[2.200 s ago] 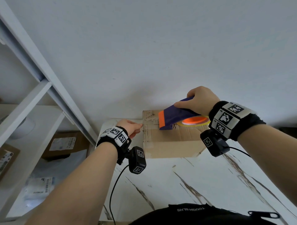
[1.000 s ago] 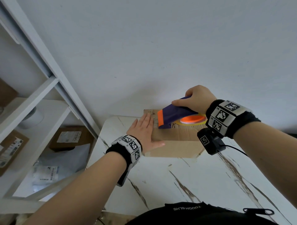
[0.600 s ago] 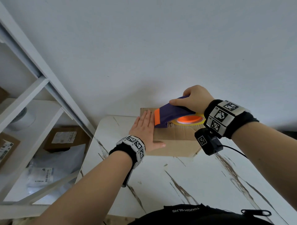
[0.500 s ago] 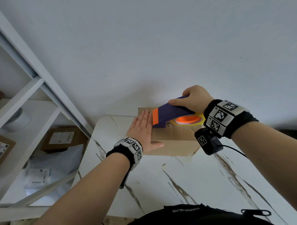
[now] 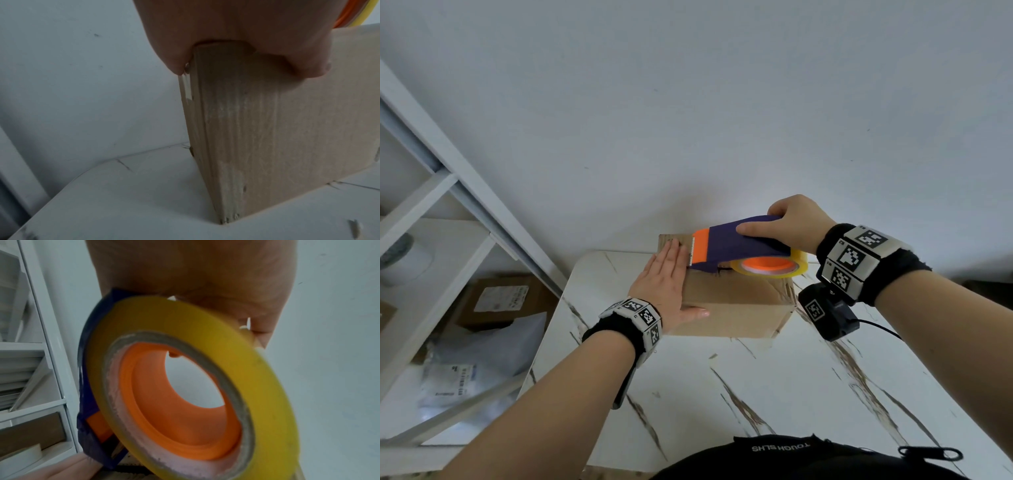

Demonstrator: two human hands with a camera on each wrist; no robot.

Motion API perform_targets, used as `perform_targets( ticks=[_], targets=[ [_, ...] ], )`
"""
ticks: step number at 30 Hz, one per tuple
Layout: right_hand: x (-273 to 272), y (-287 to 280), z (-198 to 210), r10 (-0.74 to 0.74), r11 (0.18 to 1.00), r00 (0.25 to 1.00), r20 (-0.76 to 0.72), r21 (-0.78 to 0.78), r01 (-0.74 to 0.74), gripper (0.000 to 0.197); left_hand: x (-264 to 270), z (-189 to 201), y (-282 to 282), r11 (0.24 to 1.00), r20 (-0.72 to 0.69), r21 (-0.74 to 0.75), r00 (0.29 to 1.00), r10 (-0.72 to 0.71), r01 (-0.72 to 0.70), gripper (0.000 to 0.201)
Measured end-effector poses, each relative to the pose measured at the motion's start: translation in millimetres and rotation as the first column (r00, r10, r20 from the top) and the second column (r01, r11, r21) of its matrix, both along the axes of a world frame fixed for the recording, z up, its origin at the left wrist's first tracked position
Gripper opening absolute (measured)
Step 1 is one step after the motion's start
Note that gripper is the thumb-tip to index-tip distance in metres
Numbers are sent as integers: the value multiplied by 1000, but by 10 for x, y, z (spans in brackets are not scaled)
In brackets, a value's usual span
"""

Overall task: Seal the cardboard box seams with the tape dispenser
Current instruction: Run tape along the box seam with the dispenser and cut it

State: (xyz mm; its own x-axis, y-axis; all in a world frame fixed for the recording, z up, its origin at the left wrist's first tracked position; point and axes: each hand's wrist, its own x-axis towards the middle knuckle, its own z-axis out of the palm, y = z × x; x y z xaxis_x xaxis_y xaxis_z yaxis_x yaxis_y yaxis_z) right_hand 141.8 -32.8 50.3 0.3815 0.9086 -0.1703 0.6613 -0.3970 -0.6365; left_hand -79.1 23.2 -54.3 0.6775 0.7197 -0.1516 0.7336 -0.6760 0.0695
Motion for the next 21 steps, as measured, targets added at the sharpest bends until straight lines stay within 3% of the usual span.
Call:
perform_targets(
  ticks=[10,21],
  targets=[
    [399,-328,77,-43,999,999,-25,25,44,50,34,-8,26,1000,-102,-18,995,-6,4,125],
    [584,-531,-74,-25,999,1000,-5,46,25,43,86,67,4,1000,-208,-1,978,15,-16,116]
  ],
)
